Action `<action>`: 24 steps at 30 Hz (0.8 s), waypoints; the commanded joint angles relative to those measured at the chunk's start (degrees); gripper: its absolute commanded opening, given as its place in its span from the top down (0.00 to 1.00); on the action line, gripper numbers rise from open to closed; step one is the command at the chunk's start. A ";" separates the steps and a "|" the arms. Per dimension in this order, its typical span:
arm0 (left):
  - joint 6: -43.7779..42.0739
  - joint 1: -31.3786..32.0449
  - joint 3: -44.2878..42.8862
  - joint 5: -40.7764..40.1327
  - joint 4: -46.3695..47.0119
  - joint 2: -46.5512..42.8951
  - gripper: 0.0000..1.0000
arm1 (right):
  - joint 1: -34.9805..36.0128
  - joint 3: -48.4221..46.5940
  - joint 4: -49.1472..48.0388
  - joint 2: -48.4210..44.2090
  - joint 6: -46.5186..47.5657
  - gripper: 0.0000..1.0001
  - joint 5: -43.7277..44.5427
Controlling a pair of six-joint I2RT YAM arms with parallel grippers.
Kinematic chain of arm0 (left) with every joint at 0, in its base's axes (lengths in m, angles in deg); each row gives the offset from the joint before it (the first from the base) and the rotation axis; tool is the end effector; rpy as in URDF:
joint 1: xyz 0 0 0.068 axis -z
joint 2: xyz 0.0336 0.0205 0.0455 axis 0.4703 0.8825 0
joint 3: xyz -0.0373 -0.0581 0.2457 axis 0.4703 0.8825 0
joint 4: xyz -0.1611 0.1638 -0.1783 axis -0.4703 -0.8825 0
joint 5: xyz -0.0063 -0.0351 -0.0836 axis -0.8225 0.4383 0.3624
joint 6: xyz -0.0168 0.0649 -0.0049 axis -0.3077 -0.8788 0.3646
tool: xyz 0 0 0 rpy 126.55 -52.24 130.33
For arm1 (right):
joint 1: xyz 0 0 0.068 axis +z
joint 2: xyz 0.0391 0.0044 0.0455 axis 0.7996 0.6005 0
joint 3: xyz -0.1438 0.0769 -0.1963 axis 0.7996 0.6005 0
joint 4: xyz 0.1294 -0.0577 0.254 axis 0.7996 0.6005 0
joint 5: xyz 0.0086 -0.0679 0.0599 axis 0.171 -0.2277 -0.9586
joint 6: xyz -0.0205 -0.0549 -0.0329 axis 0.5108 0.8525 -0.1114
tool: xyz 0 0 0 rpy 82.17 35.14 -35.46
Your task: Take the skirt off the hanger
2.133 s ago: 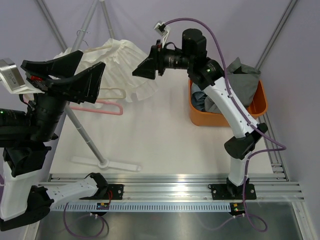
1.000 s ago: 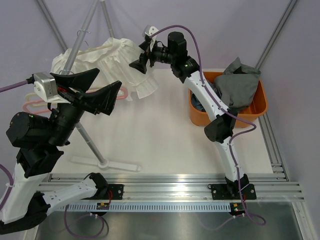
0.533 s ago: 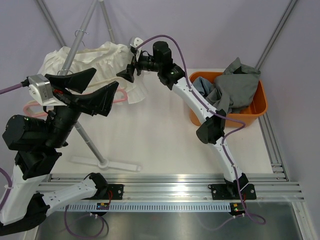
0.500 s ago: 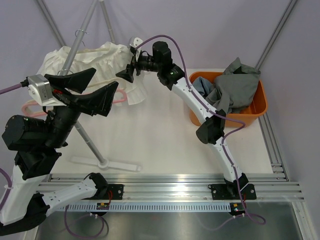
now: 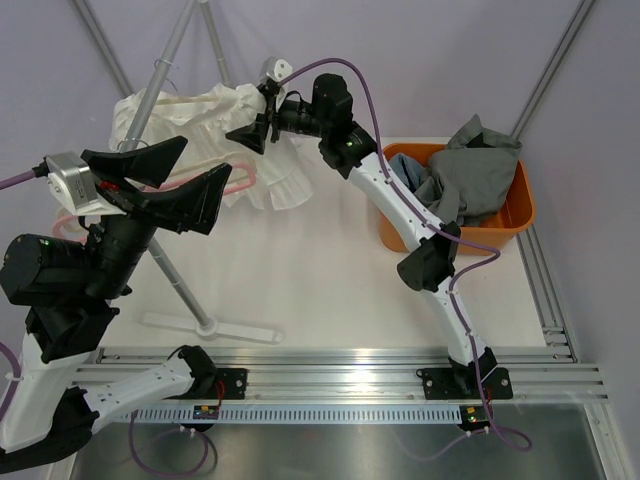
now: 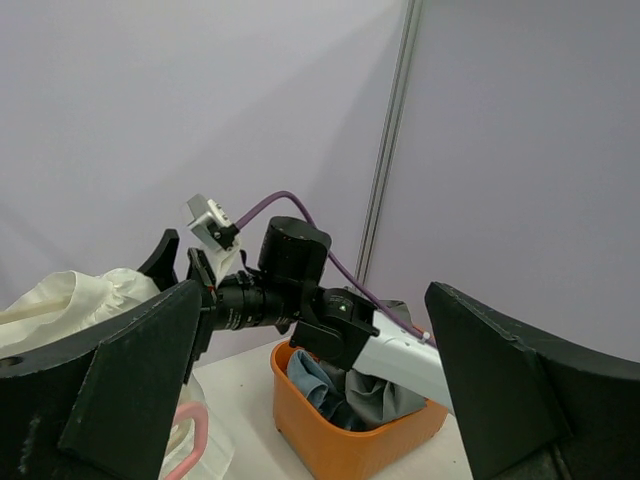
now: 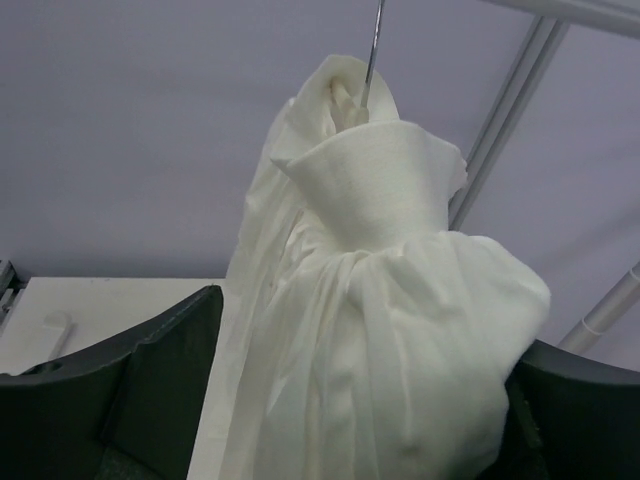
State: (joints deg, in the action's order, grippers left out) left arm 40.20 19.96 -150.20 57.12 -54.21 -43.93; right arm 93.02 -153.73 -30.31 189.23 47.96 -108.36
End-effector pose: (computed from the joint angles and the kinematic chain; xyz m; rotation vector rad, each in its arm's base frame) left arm 0.0909 -0.0874 0.5738 0.2535 1.0774 -0.7400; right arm 0.4050 0.3852 0.4409 -1.1259 0.9774 0.9382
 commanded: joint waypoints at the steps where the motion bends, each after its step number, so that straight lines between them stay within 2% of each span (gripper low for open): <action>1: 0.19 -0.02 -1.08 0.53 2.58 -0.19 0.01 | 0.33 -0.64 -4.18 -3.86 -2.75 0.18 -1.59; 3: 0.28 -0.02 -1.08 0.62 2.58 -0.10 0.01 | 0.42 -0.64 -4.18 -3.51 -2.93 0.24 -1.86; 7: 0.72 0.07 -0.90 0.62 2.67 -0.37 0.01 | 0.42 -1.08 -4.18 -2.28 -3.89 0.46 -1.77; 8: 0.81 -0.02 -1.08 0.71 2.84 -0.37 0.01 | 0.42 -1.86 -4.18 -1.58 -4.07 0.55 -1.94; 10: 1.07 0.07 -1.34 1.14 3.28 -0.19 0.01 | 0.42 -5.99 -3.05 1.05 -4.25 0.65 -2.21; 11: 1.33 0.07 -1.78 2.28 3.46 -0.02 0.01 | 0.42 -6.44 -3.65 1.41 -4.34 0.98 -2.03; 15: 2.04 -0.02 -1.70 5.62 5.83 0.07 0.01 | 0.59 1.28 -12.52 -1.39 -7.93 1.00 -2.12; 24: 3.18 0.07 -2.66 5.28 8.12 0.33 0.01 | 2.61 -1.78 -20.87 0.97 -14.26 1.00 -3.09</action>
State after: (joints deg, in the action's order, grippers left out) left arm 42.58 19.96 -150.68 61.21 -50.54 -43.93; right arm 93.85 -153.25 -41.96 190.02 36.68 -110.79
